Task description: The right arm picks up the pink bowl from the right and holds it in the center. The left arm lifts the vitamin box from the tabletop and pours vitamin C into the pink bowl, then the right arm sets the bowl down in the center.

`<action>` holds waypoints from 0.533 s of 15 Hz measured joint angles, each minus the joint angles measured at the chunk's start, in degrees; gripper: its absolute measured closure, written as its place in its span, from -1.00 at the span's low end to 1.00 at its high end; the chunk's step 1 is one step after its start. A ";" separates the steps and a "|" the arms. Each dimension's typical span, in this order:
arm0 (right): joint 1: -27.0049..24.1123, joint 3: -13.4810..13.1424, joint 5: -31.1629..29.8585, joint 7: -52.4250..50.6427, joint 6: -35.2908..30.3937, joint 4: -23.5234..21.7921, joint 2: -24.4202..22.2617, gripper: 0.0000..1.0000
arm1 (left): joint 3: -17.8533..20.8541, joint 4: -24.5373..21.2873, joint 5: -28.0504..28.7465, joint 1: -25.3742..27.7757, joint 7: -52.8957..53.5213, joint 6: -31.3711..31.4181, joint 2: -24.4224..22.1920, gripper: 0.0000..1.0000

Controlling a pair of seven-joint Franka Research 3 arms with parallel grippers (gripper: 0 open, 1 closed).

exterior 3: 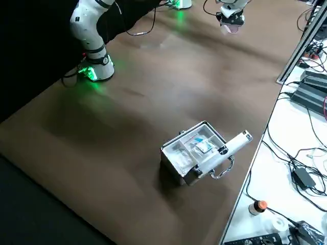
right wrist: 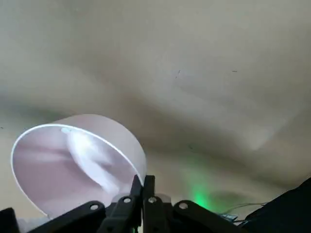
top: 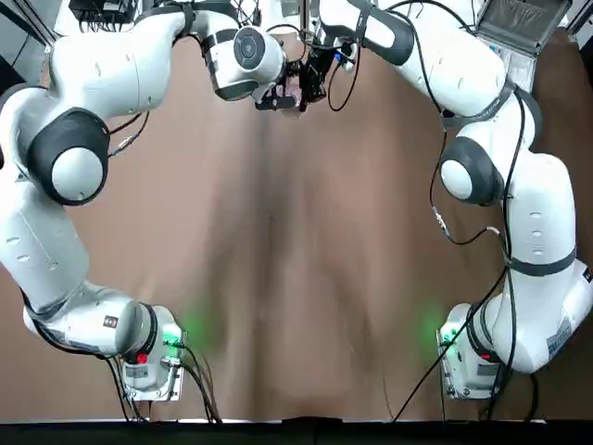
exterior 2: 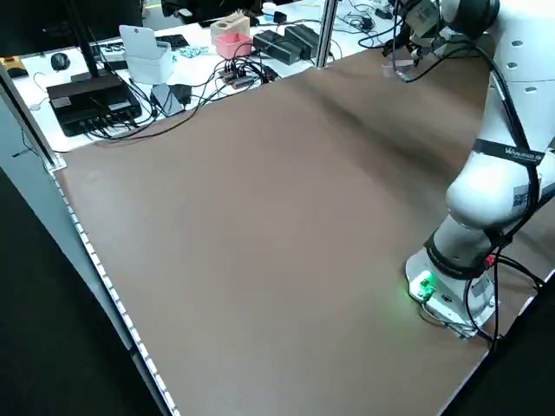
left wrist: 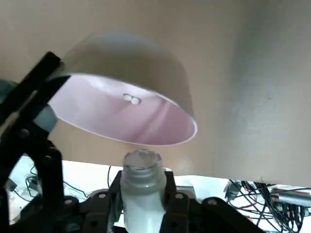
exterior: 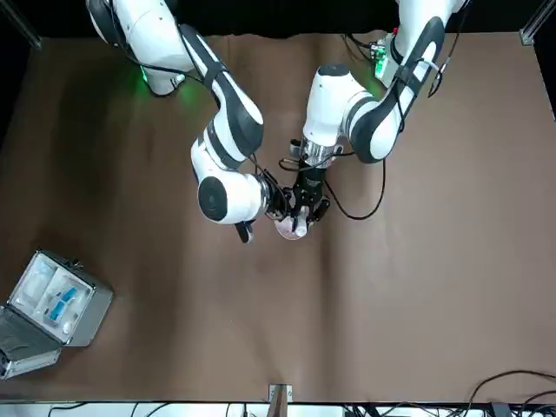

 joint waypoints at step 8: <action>0.02 0.20 0.00 -0.04 -0.02 0.05 0.00 0.96 | -0.04 -0.95 3.13 0.30 -1.31 0.19 -0.04 0.29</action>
